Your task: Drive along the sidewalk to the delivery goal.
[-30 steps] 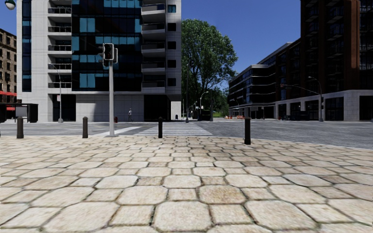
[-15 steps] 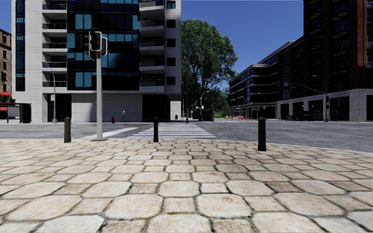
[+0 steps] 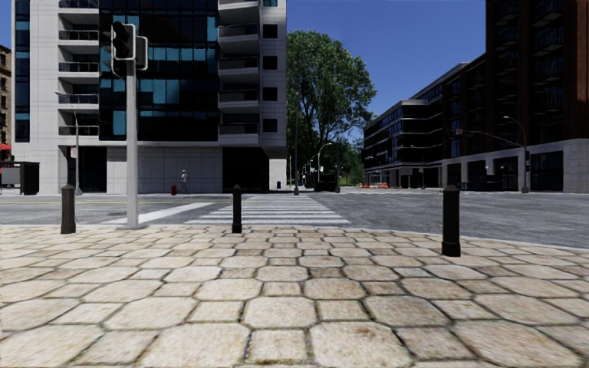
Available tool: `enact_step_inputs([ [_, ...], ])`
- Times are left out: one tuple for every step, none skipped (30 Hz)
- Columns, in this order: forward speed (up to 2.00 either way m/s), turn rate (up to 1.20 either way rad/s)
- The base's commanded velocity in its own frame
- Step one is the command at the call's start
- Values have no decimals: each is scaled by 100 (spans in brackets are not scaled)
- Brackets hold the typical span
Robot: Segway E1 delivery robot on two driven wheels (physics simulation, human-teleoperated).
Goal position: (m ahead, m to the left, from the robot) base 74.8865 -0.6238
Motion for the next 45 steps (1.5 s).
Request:
enact_step_inputs([
  [200, 0],
  [200, 0],
  [200, 0],
  [200, 0],
  [200, 0],
  [200, 0],
  [200, 0],
  [200, 0],
  [200, 0],
  [200, 0],
  [200, 0],
  [200, 0],
  [200, 0],
  [200, 0],
  [200, 0],
  [200, 0],
  [200, 0],
  [200, 0],
  [200, 0],
  [200, 0],
  [200, 0],
  [200, 0],
  [200, 0],
  [200, 0],
  [200, 0],
  [200, 0],
  [200, 0],
  [200, 0],
  [200, 0],
  [200, 0],
  [200, 0],
  [200, 0],
  [200, 0],
  [200, 2],
  [200, 6],
  [200, 7],
  [200, 7],
  [200, 7],
  [200, 7],
  [200, 7],
  [200, 7],
  [200, 7],
  [200, 7],
  [200, 7],
  [200, 7],
])
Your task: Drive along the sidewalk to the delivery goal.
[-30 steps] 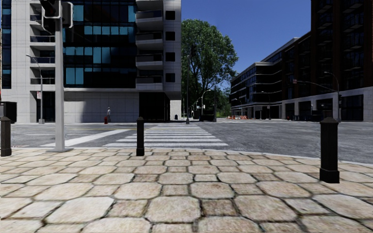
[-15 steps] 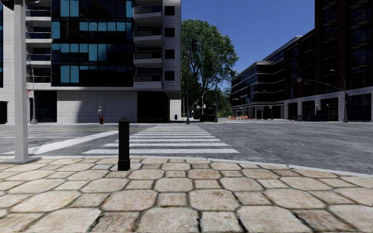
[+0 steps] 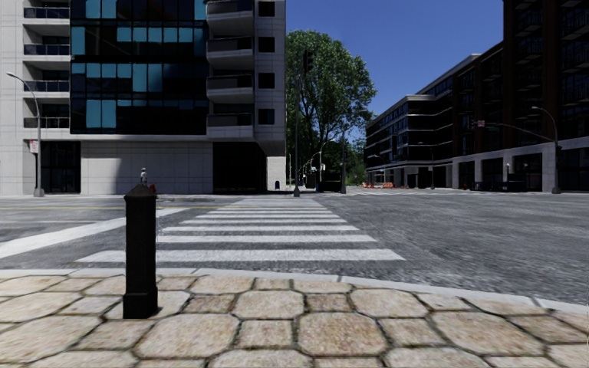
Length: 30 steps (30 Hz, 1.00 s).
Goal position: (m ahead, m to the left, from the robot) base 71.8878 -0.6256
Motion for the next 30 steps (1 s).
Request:
enact_step_inputs([
  [200, 7],
  [200, 7],
  [200, 7],
  [200, 7],
  [200, 7],
  [200, 10],
  [200, 11],
  [200, 12],
  [200, 12],
  [200, 12],
  [200, 12],
  [200, 12],
  [200, 12],
  [200, 13],
  [200, 17],
  [200, 18],
  [200, 19],
  [200, 19],
  [200, 19],
  [200, 19],
  [200, 19],
  [200, 0],
  [189, 0],
  [161, 0],
  [145, 0],
  [138, 0],
  [136, 0],
  [136, 0],
  [134, 0],
  [133, 0],
])
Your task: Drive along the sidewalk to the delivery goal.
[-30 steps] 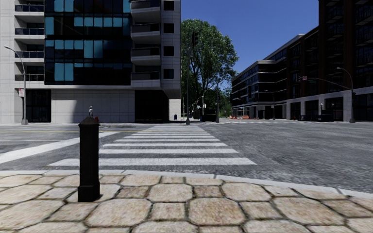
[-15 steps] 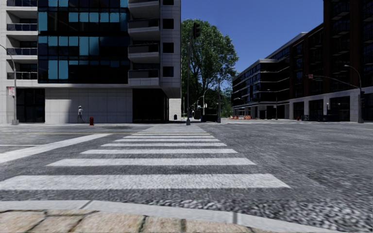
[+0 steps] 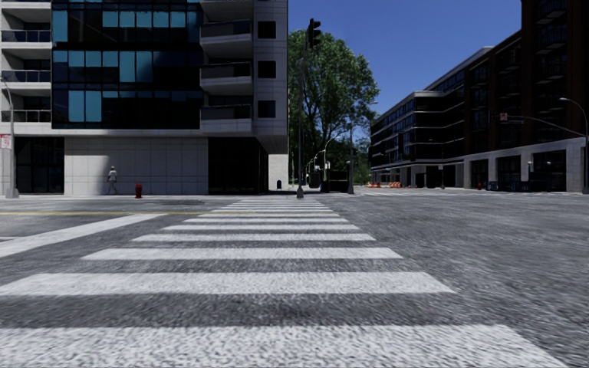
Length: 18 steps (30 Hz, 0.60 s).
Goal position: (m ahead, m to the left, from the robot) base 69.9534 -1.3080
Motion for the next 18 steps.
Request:
enact_step_inputs([
  [132, 0],
  [132, 0],
  [132, 0],
  [132, 0],
  [132, 0],
  [132, 0],
  [132, 0],
  [133, 0],
  [133, 0],
  [133, 0],
  [133, 0],
  [133, 0],
  [133, 0],
  [133, 0],
  [134, 0],
  [134, 0],
  [134, 0],
  [134, 0],
])
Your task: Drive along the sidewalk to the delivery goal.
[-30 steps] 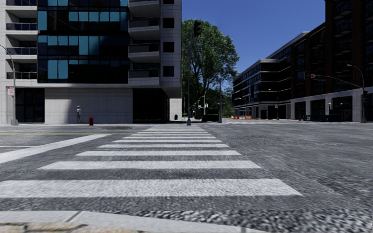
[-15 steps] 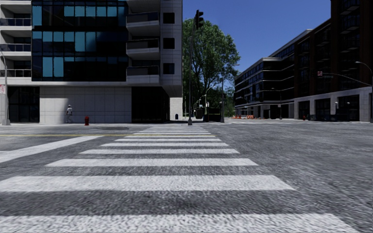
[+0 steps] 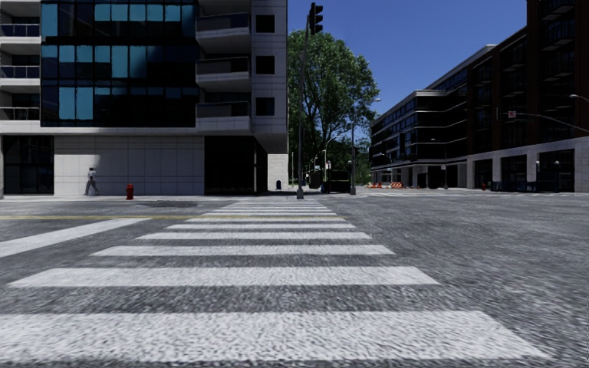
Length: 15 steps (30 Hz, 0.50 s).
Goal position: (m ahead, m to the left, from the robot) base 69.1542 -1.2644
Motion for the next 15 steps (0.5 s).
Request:
enact_step_inputs([
  [135, 0],
  [135, 0],
  [135, 0],
  [135, 0],
  [135, 0],
  [135, 0],
  [135, 0],
  [135, 0],
  [135, 0],
  [135, 0],
  [135, 0],
  [135, 0],
  [135, 0],
  [135, 0],
  [135, 0],
])
